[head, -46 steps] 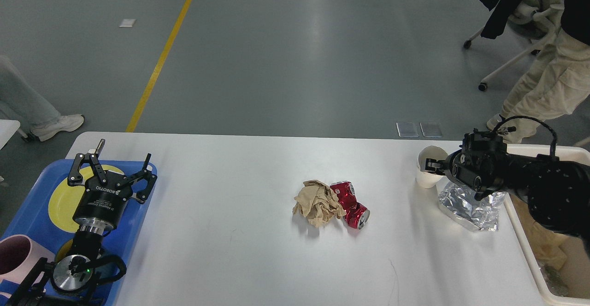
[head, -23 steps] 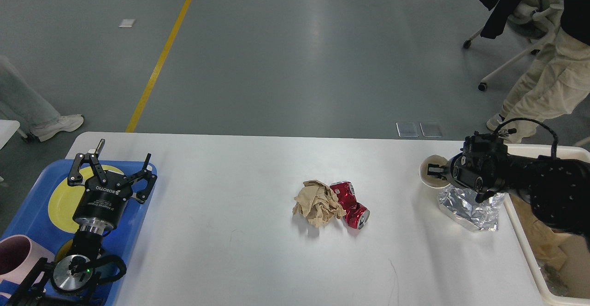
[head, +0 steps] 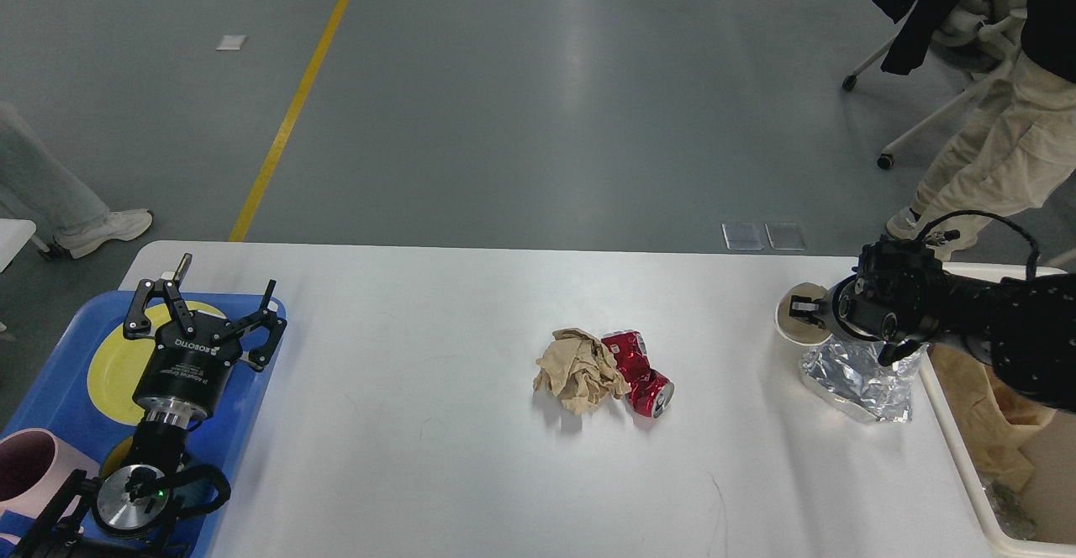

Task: Tidy desktop
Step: 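Carry the cup to the white bin and release it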

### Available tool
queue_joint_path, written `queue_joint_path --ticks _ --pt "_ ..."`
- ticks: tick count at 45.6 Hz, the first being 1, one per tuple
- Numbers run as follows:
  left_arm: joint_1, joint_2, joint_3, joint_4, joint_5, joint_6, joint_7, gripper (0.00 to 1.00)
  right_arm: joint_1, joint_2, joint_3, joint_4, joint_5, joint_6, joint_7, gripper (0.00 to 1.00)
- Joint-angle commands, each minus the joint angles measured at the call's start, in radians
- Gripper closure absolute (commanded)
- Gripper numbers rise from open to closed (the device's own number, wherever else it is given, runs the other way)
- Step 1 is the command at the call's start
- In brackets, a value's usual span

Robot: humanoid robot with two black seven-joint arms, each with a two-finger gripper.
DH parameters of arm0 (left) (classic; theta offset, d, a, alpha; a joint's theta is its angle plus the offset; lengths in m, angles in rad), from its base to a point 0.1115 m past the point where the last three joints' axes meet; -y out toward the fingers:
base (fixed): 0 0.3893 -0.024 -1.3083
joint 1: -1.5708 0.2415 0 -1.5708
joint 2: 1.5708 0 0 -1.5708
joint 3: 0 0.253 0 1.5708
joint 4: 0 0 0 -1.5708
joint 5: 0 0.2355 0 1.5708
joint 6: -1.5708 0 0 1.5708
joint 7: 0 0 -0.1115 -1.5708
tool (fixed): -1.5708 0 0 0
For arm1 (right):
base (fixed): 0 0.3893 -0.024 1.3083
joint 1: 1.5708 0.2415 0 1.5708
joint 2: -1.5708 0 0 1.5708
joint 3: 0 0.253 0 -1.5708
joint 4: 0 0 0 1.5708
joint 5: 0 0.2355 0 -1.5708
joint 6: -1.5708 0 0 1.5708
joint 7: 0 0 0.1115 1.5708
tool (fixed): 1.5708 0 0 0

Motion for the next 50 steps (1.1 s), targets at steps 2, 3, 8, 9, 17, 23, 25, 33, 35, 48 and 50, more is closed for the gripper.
queue_joint_path --ticks 2,3,8,9,17,23,25,33,35,48,50 --pt "0.000 0.000 0.000 0.000 0.001 0.000 -0.001 0.03 0.066 -0.021 0.000 0.099 0.001 0.006 0.000 1.00" --pt "0.000 0.000 0.000 0.000 0.001 0.000 -0.001 0.03 0.086 -0.030 0.000 0.126 0.001 0.007 0.000 1.00" --pt "0.000 0.000 0.000 0.000 0.001 0.000 0.000 0.03 0.215 -0.070 -0.006 0.284 0.011 0.012 0.000 1.00" --pt "0.000 0.000 0.000 0.000 -0.001 0.000 -0.001 0.03 0.244 -0.078 -0.009 0.314 0.011 0.013 0.000 1.00" --pt "0.000 0.000 0.000 0.000 0.001 0.000 0.000 0.03 0.508 -0.123 -0.092 0.568 0.012 0.113 0.000 1.00" --pt "0.000 0.000 0.000 0.000 0.001 0.000 0.000 0.03 0.710 -0.115 -0.205 0.781 0.032 0.178 0.006 1.00" --pt "0.000 0.000 0.000 0.000 0.001 0.000 0.000 0.03 0.778 -0.115 -0.244 0.855 0.035 0.185 0.009 1.00" --pt "0.000 0.000 0.000 0.000 -0.001 0.000 0.000 0.03 0.999 -0.130 -0.400 1.074 0.043 0.245 0.018 1.00" --pt "0.000 0.000 0.000 0.000 0.001 0.000 0.000 0.03 1.039 -0.132 -0.442 1.102 0.046 0.279 0.028 1.00" --pt "0.000 0.000 0.000 0.000 -0.001 0.000 -0.001 0.04 1.116 -0.138 -0.586 1.173 0.058 0.336 0.167 1.00" --pt "0.000 0.000 0.000 0.000 -0.001 0.000 -0.001 0.03 1.116 -0.150 -0.600 1.171 0.060 0.330 0.167 1.00"
